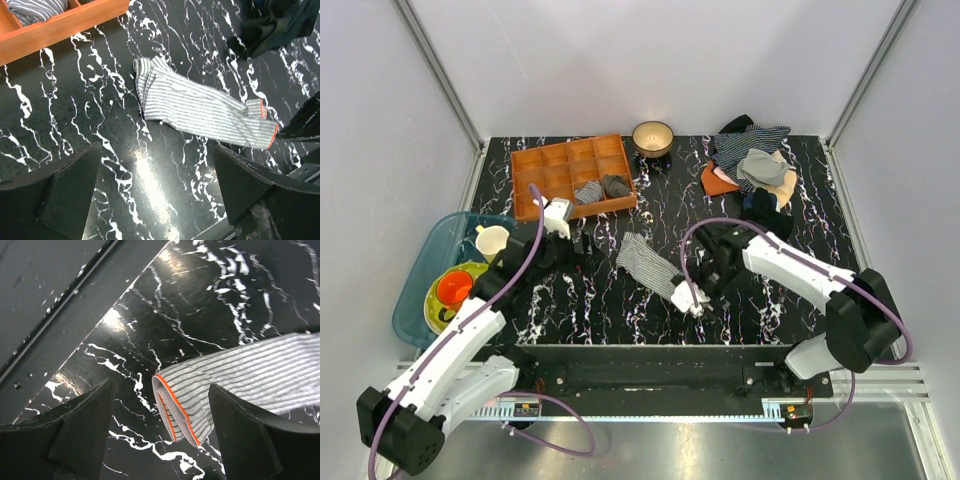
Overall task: Roll the underwear
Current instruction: Roll the underwear to the center of the board.
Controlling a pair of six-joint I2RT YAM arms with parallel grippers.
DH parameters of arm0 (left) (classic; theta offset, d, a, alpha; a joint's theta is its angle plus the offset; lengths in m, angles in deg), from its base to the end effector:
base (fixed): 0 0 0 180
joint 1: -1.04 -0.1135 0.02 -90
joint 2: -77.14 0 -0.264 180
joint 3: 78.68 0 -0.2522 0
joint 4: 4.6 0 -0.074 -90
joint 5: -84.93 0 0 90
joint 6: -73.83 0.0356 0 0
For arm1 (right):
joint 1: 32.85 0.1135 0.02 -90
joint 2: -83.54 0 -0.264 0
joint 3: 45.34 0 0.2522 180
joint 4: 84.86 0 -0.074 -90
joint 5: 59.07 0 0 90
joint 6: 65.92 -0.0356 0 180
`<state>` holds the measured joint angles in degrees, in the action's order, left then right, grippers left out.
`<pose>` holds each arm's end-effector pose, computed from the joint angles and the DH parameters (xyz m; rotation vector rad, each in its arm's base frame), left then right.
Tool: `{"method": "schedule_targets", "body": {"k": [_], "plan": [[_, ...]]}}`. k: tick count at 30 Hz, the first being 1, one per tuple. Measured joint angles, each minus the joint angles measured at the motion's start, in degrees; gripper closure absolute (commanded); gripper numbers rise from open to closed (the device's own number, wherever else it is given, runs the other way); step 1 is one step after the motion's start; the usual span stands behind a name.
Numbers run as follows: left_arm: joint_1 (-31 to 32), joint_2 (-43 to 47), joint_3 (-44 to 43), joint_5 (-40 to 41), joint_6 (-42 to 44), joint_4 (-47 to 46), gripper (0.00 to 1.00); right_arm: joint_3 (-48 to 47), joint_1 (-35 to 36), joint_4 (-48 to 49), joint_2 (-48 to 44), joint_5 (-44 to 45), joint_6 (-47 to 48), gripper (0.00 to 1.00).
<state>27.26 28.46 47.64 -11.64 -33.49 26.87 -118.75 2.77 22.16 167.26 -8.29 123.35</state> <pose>0.1730 -0.0897 0.2850 0.2351 2.0680 -0.5885 0.1910 0.1646 0.2299 -2.4183 0.9457 0.7056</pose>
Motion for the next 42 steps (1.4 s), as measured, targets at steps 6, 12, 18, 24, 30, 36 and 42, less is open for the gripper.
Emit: {"method": "schedule_targets", "body": {"k": [6,12,18,24,30,36,42], "plan": [[0.0,3.0,0.2,-2.1,3.4,3.5,0.05,4.1,2.6,2.3,1.2,6.7,7.9,0.23],[0.0,2.1,0.2,-2.5,4.0,3.7,0.05,5.6,2.7,7.5,4.9,12.1,10.4,0.25],[0.0,2.1,0.2,-2.5,4.0,3.8,0.04,6.1,2.7,12.0,8.0,16.4,10.5,0.3],[0.0,2.2,0.6,-4.7,4.1,3.5,0.05,7.5,2.7,15.3,8.4,19.3,10.9,0.46],[0.9,4.9,4.1,-11.8,5.0,0.4,0.05,8.5,2.7,18.4,8.1,20.1,10.3,0.71],[10.2,15.0,10.1,-15.0,6.8,-6.4,0.05,4.9,2.7,13.7,10.4,17.9,4.7,0.74],[24.4,23.9,13.1,-12.6,8.3,-10.9,0.08,-6.3,2.8,-3.3,19.2,10.1,-3.8,0.75]]}}
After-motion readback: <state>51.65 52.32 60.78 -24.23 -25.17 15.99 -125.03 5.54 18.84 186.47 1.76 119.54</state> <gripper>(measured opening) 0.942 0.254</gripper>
